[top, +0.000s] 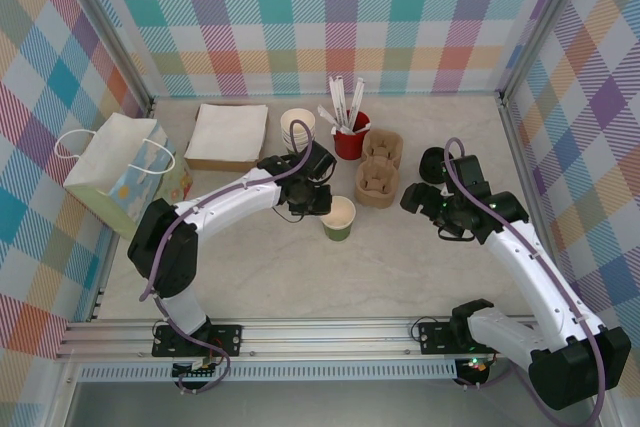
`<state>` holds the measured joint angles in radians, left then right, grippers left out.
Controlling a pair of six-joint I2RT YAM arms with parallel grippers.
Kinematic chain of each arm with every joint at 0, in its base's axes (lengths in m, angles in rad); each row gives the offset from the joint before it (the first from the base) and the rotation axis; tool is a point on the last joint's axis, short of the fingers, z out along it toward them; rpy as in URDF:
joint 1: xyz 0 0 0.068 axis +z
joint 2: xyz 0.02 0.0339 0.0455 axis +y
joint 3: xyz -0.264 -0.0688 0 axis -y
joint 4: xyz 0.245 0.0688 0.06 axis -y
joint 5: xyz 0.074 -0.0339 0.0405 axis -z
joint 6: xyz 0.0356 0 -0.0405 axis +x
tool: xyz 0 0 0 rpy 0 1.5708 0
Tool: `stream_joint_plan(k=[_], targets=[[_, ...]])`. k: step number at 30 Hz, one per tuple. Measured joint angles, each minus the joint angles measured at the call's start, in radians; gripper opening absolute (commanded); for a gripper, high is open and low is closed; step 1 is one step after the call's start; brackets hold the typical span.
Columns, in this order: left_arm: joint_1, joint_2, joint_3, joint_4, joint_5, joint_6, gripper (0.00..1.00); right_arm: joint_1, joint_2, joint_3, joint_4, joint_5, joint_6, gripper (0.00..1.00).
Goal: Pack the takeout coffee
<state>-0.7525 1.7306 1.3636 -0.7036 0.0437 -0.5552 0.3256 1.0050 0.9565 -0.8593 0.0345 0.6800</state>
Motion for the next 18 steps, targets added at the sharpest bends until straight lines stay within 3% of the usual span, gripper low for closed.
stream_joint_plan(k=[8, 18], targets=[[-0.001, 0.000, 0.003, -0.007, -0.024, 0.007, 0.41, 0.000, 0.000, 0.000, -0.006, 0.005, -0.007, 0.92], [-0.001, -0.122, 0.053, -0.042, -0.115, 0.057, 0.55, 0.000, 0.023, 0.013, -0.048, 0.019, -0.058, 0.92]])
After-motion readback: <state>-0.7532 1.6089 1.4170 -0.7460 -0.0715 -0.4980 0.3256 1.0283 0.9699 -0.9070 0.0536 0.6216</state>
